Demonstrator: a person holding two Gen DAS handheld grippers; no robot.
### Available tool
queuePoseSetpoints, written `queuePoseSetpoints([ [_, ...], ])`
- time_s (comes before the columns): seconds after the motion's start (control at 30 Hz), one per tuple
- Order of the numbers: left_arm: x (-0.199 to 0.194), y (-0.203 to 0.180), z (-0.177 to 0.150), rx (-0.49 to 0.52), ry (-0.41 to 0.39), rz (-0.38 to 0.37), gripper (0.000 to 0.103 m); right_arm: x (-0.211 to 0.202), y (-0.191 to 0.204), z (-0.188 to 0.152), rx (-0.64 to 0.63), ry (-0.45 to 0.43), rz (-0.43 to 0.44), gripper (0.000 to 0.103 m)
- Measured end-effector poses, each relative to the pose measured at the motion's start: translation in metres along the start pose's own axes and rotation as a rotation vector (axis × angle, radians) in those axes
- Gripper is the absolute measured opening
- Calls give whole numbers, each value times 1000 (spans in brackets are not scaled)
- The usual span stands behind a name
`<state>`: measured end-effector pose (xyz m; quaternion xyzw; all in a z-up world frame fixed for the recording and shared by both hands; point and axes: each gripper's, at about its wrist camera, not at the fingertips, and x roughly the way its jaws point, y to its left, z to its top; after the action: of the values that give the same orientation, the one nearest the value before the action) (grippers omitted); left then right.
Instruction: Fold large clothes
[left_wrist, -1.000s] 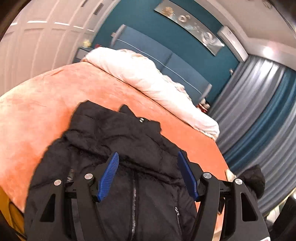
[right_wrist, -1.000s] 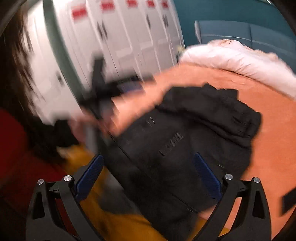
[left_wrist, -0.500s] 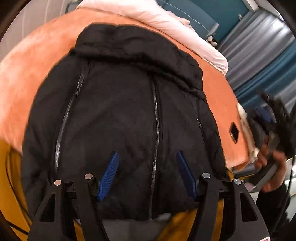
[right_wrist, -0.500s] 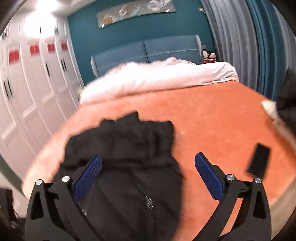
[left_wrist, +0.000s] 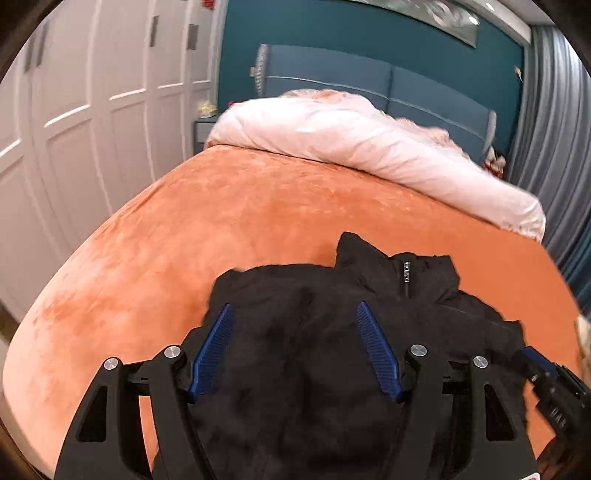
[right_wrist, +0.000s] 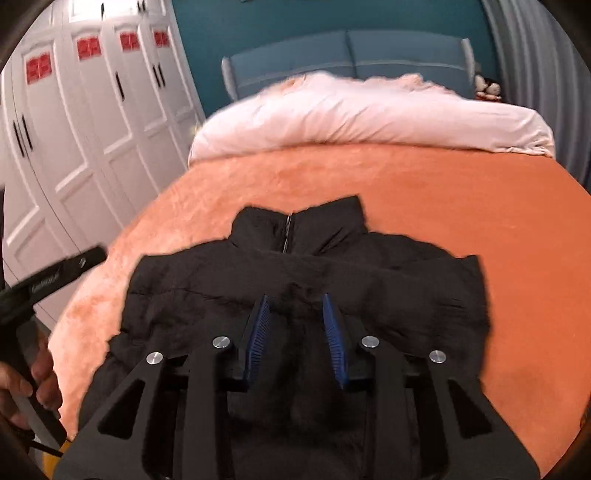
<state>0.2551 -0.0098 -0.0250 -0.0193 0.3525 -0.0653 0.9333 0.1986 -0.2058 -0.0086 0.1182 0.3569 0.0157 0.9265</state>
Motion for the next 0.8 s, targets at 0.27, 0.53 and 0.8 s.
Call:
queuePoseSetpoints([
  [0.27, 87, -15, -47, 155, 113, 124, 67, 70, -30, -34, 3, 98, -68, 18],
  [0.53, 124, -21, -66, 194, 137, 173, 68, 99, -23, -40, -63, 110, -109, 18],
  [0.8, 58, 1, 8, 28, 24, 70, 59, 40, -29, 23, 39, -49, -43, 21],
])
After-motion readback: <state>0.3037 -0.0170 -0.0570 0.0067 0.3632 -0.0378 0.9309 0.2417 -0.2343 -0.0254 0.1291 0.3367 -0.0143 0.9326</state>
